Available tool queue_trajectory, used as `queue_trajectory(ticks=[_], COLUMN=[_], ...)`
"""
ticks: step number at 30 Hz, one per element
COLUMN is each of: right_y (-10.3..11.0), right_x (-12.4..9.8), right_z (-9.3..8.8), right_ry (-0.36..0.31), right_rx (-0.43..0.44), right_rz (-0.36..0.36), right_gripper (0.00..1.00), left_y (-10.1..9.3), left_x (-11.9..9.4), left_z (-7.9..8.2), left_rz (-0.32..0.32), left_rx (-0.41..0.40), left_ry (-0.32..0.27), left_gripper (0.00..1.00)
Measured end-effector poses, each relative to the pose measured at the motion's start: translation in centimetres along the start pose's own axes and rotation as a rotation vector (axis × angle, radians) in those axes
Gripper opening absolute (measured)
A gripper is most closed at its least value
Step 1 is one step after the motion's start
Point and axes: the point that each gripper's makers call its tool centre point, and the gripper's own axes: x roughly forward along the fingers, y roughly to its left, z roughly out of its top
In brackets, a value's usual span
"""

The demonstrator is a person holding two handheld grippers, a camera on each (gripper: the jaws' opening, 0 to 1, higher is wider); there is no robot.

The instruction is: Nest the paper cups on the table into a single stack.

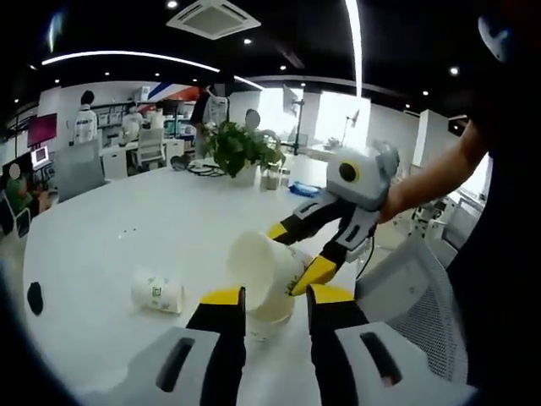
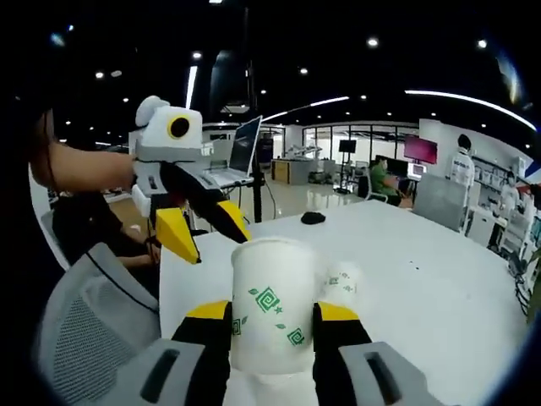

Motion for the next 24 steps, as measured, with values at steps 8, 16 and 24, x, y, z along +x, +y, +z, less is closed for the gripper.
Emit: queue_trajectory(ticks=[8,16,24], right_y=[1.0,1.8,2.0], right_x=[0.2,0.6,0.5], right_z=[0.2,0.0,0.0], right_ry=[-0.001,0.008,0.008], right_rx=[-0.065,-0.122,-0.146], right_rz=[0.012,0.030,0.032], right_gripper=[0.36,0.36,0.36], left_y=[-1.1,-2.2,-2.7], left_x=[0.4,1.0,1.0], left_z=[-0.1,-0.7,-0.5], left_rz=[-0.080,-0.131,-0.157], left_rx=[-0.004,0.011,0.016], left_ry=[0.031,0.071,0.071], left_gripper=[0.17,0.08,0.03])
